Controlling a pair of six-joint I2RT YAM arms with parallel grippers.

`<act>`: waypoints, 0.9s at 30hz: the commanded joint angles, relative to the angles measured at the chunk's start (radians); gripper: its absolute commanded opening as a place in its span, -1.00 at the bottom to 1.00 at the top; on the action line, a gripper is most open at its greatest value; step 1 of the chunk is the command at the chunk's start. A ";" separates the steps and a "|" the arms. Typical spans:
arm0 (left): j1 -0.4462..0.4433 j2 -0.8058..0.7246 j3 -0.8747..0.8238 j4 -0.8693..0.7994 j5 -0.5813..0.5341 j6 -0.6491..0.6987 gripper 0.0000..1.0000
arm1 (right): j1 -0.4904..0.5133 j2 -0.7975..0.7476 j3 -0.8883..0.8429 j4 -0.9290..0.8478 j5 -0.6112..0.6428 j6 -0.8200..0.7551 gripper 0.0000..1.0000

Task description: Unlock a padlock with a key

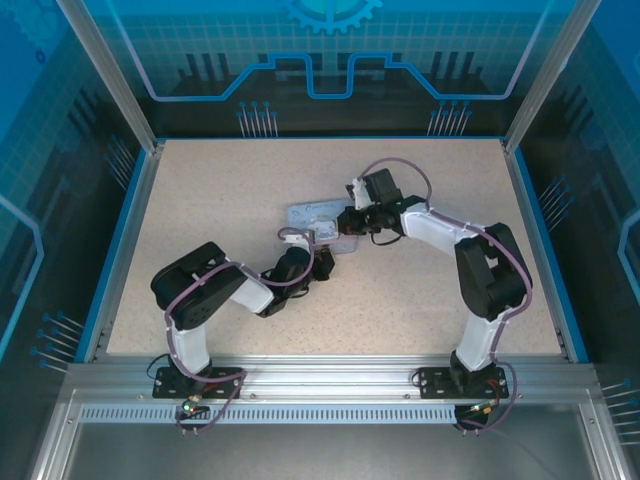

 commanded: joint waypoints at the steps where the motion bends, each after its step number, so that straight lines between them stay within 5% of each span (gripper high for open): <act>1: 0.015 -0.082 0.006 -0.024 0.084 0.019 -0.99 | -0.035 -0.123 -0.055 -0.035 -0.046 -0.067 -1.00; 13: 0.113 -0.136 0.077 -0.061 0.380 -0.156 -1.00 | -0.125 -0.476 -0.446 0.069 -0.458 -0.040 -1.00; 27: 0.160 -0.141 0.110 0.053 0.568 -0.229 -1.00 | -0.149 -0.306 -0.476 0.114 -0.621 -0.068 -1.00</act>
